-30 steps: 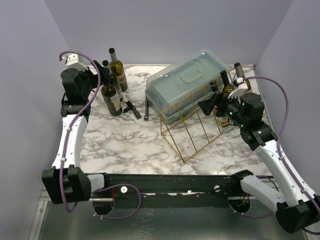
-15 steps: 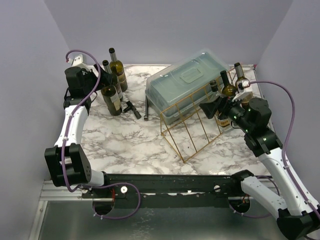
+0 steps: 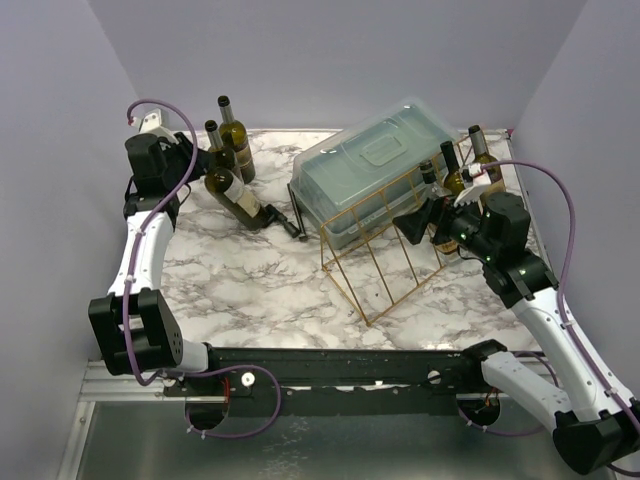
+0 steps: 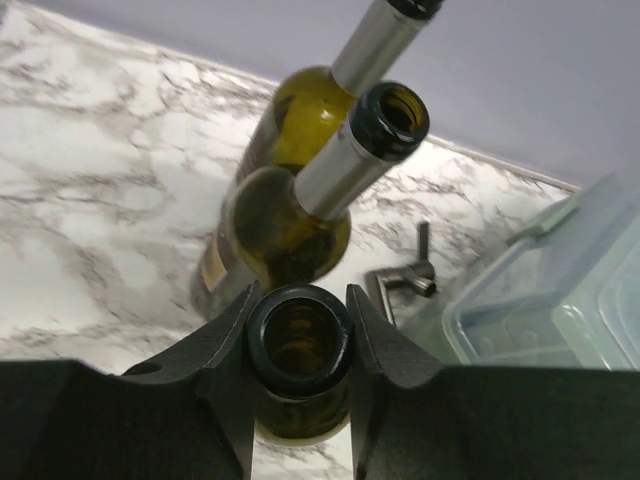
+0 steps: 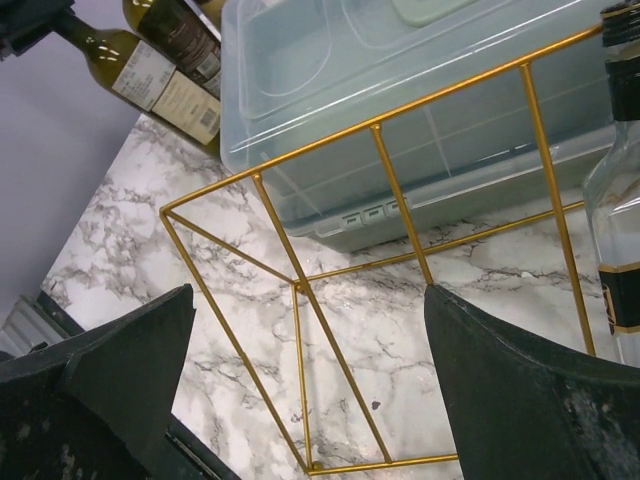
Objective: Put the wine bottle on the wine rack
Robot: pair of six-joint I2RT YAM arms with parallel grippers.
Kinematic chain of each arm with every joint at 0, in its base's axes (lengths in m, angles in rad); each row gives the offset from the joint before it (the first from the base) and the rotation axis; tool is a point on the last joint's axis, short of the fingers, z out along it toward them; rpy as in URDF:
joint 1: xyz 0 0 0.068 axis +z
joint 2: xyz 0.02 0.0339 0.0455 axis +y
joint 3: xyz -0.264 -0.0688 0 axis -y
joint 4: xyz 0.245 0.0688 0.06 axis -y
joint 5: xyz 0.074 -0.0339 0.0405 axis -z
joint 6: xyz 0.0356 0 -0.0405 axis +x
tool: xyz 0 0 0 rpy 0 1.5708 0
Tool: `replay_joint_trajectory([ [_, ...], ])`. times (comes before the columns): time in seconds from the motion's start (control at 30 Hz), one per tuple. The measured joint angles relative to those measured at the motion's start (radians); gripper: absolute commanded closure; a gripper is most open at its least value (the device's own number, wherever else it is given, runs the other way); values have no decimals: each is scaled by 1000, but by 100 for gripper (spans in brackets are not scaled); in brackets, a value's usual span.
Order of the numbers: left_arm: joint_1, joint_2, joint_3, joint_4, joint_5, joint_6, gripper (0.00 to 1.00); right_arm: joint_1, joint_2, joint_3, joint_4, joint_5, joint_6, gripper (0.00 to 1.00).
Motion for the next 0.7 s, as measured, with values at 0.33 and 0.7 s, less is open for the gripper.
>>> replay_joint_trajectory([
  [0.33, -14, -63, 0, -90, 51, -14, 95, 0, 40, 1, 0, -114, -2, 0],
  [0.7, -2, -146, 0, -65, 218, 27, 100, 76, 156, 83, 44, -212, 40, 0],
])
